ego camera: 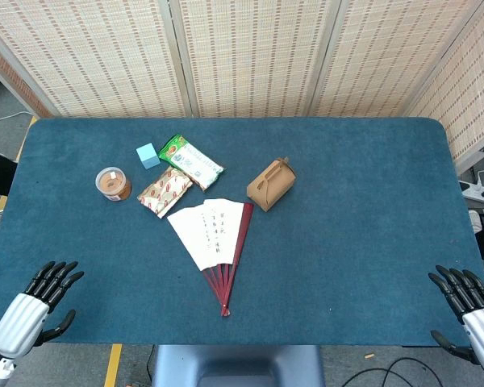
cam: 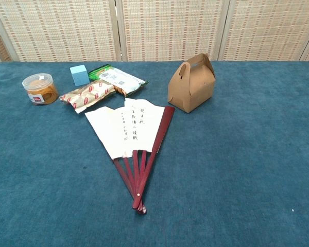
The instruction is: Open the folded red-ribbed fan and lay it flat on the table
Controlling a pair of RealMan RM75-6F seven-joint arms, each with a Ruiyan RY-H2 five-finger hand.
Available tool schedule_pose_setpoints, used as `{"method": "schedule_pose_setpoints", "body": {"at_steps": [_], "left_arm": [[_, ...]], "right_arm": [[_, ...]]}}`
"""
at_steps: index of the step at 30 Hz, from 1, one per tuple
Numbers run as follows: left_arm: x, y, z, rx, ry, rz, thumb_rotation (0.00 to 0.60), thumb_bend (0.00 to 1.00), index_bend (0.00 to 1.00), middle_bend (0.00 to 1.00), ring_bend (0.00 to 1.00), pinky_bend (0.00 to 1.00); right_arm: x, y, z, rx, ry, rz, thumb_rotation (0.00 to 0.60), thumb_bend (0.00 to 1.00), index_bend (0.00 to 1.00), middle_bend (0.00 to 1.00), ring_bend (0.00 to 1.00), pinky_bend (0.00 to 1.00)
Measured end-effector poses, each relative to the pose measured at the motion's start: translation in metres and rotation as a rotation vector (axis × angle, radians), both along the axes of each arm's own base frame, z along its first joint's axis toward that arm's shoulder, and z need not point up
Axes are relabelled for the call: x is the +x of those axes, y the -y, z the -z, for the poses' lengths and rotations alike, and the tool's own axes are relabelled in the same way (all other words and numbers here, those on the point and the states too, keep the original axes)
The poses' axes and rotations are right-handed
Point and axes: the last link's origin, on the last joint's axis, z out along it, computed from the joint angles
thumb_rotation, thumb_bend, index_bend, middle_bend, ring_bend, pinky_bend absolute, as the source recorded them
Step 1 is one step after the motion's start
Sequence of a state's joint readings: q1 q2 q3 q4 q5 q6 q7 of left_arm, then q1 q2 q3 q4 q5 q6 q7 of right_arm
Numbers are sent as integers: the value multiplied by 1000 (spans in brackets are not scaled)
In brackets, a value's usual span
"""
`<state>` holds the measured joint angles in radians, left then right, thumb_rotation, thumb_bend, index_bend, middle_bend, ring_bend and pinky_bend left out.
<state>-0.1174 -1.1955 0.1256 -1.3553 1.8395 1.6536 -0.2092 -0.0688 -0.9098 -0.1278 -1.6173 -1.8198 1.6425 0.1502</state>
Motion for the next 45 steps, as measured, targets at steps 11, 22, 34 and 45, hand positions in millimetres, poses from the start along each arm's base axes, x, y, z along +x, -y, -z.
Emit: {"method": "schedule_pose_setpoints", "body": {"at_steps": [11, 22, 34, 45], "left_arm": [[-1, 0, 2, -6, 0, -4, 600, 447, 94, 3, 0, 26], [7, -6, 0, 83, 40, 66, 600, 447, 60, 0, 0, 25], [-17, -26, 4, 107, -20, -40, 600, 447, 60, 0, 0, 25], [-31, -39, 5, 142, -79, -100, 600, 448, 60, 0, 0, 25]], "right_arm": [[3, 2, 11, 17, -6, -28, 600, 138, 0, 0, 0, 2], [31, 49, 88, 88, -102, -175, 600, 137, 120, 0, 0, 1], [126, 138, 223, 129, -81, -381, 600, 137, 374, 0, 0, 0], [169, 198, 316, 153, -147, -401, 600, 138, 406, 0, 0, 0]]}}
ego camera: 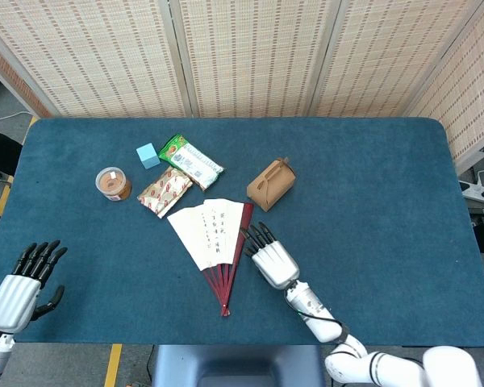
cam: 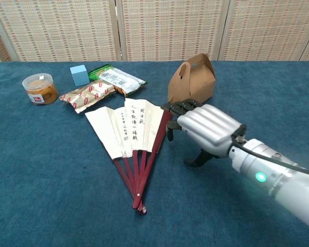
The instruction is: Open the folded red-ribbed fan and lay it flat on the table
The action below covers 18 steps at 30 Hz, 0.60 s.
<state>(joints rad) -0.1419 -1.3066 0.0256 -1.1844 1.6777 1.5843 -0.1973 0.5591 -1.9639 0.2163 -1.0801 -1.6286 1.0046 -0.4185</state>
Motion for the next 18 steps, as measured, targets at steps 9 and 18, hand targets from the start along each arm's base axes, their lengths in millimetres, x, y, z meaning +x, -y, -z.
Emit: {"method": "schedule_pose_setpoints", "body": {"at_steps": [9, 18], "left_arm": [[-4, -5, -4, 16, -1, -12, 600, 448, 60, 0, 0, 25], [-8, -5, -9, 27, 4, -30, 600, 448, 60, 0, 0, 26]], "right_arm": [[23, 23, 36, 15, 47, 28, 600, 144, 403, 0, 0, 0], [32, 26, 37, 0, 97, -1, 600, 145, 383, 0, 0, 0]]}}
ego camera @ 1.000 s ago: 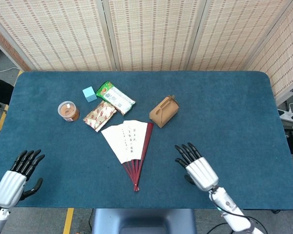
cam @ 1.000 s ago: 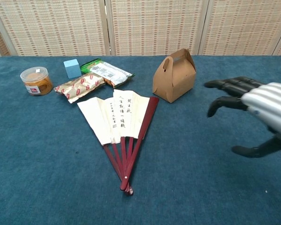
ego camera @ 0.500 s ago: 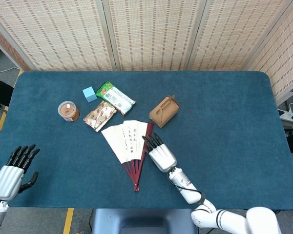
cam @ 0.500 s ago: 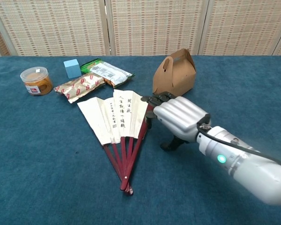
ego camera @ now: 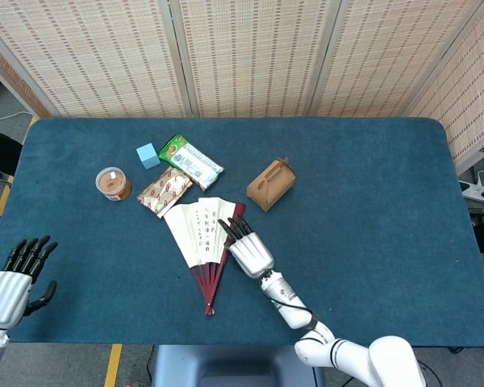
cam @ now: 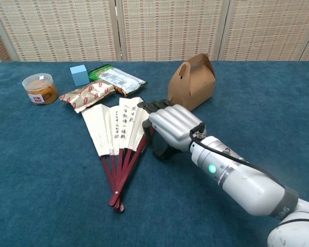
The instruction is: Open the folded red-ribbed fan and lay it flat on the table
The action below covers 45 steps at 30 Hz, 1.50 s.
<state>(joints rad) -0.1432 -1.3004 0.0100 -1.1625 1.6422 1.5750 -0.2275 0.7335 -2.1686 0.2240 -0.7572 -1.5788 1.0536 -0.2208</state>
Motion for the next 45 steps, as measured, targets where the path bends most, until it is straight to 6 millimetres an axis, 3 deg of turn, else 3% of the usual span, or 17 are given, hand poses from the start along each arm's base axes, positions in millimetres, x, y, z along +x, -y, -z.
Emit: {"method": "schedule_pose_setpoints", "body": {"at_steps": [8, 20, 25, 30, 36, 45], "left_arm": [[1, 0, 0, -8, 2, -2, 600, 447, 60, 0, 0, 26], [-2, 0, -3, 0, 4, -14, 600, 448, 60, 0, 0, 26], [-2, -1, -5, 8, 5, -15, 600, 448, 60, 0, 0, 26], [-2, 0, -5, 12, -1, -14, 600, 448, 60, 0, 0, 26], [-1, 1, -6, 18, 3, -9, 600, 449, 60, 0, 0, 26], [0, -1, -2, 0, 39, -22, 600, 449, 98, 0, 0, 26]], "right_arm": [[-3, -1, -17, -6, 8, -26, 600, 144, 356, 0, 0, 0], [26, -1, 6, 38, -39, -36, 600, 155, 389, 0, 0, 0], [31, 1, 21, 25, -69, -21, 600, 370, 439, 0, 0, 10], [33, 6, 26, 8, -77, -18, 600, 412, 535, 22, 0, 42], [38, 7, 20, -16, -17, -17, 600, 533, 602, 64, 0, 51], [53, 2, -9, -71, 113, -83, 600, 544, 665, 92, 0, 61]]}}
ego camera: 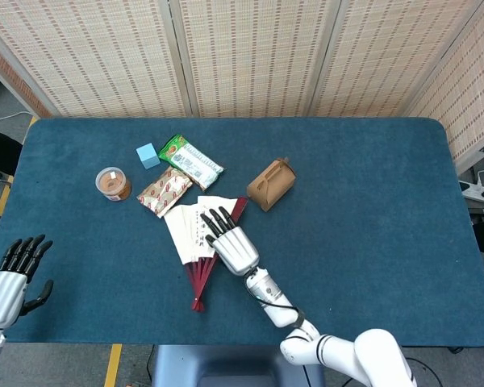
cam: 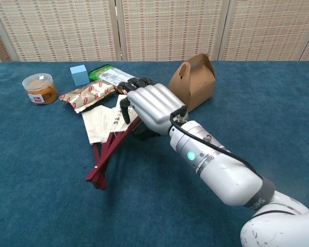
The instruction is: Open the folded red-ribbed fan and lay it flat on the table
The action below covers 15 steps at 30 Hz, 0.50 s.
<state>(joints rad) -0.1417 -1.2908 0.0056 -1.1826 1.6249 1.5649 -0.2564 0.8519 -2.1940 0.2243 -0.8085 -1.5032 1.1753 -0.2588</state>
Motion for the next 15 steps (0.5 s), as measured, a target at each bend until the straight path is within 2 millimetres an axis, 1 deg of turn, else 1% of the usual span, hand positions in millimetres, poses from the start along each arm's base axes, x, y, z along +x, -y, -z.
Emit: {"method": "schedule_pose_setpoints", "body": {"at_steps": [5, 7, 9, 10, 15], "left_arm": [[1, -5, 7, -41, 65, -6, 600, 455, 223, 0, 0, 20], [2, -9, 11, -59, 90, -1, 600, 454, 241, 0, 0, 17], [4, -13, 17, -83, 133, 2, 600, 449, 216, 0, 0, 14], [6, -14, 20, -96, 159, 4, 600, 443, 185, 0, 0, 13], [23, -26, 42, -206, 363, 29, 600, 417, 63, 0, 0, 4]], "right_arm": [[19, -11, -26, 18, 80, -44, 600, 546, 670, 92, 0, 61], [29, -17, -39, 33, 117, -56, 600, 546, 675, 92, 0, 61], [38, -21, -53, 45, 147, -61, 600, 546, 681, 97, 0, 61], [45, -24, -62, 51, 163, -61, 600, 546, 683, 100, 0, 61], [63, -26, -99, 81, 209, -13, 600, 545, 683, 102, 0, 61]]}}
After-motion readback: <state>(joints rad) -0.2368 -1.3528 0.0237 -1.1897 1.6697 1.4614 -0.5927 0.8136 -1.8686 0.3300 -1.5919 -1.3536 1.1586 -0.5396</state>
